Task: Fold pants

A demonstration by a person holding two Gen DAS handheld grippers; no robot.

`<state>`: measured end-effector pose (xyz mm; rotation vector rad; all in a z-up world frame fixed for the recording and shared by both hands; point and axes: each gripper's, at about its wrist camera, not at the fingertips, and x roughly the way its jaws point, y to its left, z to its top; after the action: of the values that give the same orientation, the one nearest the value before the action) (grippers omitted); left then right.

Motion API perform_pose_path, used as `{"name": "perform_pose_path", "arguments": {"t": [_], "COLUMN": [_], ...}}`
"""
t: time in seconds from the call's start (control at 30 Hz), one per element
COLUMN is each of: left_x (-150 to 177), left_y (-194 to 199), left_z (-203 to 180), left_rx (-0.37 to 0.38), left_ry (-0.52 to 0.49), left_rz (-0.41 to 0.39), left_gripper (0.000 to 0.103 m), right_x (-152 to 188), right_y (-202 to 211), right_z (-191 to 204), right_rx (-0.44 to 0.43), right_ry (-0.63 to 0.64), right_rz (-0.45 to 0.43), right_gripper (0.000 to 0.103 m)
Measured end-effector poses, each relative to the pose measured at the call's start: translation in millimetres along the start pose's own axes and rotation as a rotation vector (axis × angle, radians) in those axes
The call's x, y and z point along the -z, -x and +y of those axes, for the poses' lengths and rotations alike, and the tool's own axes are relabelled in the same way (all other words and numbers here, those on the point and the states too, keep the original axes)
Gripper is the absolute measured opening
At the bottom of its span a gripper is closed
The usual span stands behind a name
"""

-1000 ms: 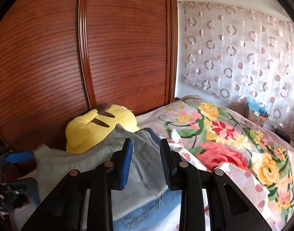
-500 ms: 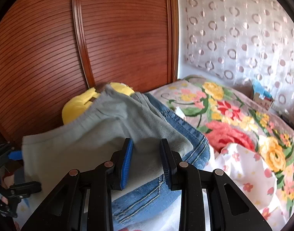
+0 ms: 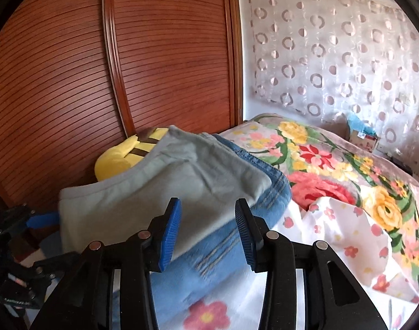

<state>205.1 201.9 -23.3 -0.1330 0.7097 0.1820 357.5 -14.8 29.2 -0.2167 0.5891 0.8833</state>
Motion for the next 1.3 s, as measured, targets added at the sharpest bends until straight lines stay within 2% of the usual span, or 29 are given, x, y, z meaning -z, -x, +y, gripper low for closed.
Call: {"name": "perform_pose_path", "arguments": {"t": [0.37, 0.5, 0.63, 0.7, 0.83, 1.03, 1.3], "left_x": [6.8, 9.8, 14.1, 16.5, 21.0, 25.9, 35.5], "left_y": [28.7, 40.2, 48.5, 54.1, 68.3, 83.6, 103.9], "left_z": [-10.9, -11.9, -16.2, -18.6, -26.6, -37.7, -72.4], "left_rx": [0.023, 0.029, -0.027, -0.003, -0.008, 0.025, 0.082], "left_ry": [-0.031, -0.037, -0.054, -0.058, -0.076, -0.052, -0.094], "left_rz": [-0.013, -0.025, -0.028, -0.03, -0.052, -0.065, -0.081], "left_gripper": [0.082, 0.085, 0.087, 0.087, 0.087, 0.087, 0.087], "right_x": [29.4, 37.5, 45.2, 50.0, 62.0, 85.5, 115.4], "right_y": [63.5, 79.7, 95.3, 102.8, 121.3, 155.5, 218.2], "right_z": [26.1, 32.3, 37.7, 40.3, 45.7, 52.0, 57.6], "right_rx": [0.033, 0.034, 0.04, 0.041, 0.058, 0.096, 0.199], "right_ry": [-0.018, -0.027, -0.036, -0.043, -0.056, -0.092, -0.145], "right_rz": [-0.026, -0.037, -0.05, -0.056, -0.064, -0.073, -0.105], "right_gripper": [0.045, 0.055, 0.058, 0.059, 0.06, 0.061, 0.067]}}
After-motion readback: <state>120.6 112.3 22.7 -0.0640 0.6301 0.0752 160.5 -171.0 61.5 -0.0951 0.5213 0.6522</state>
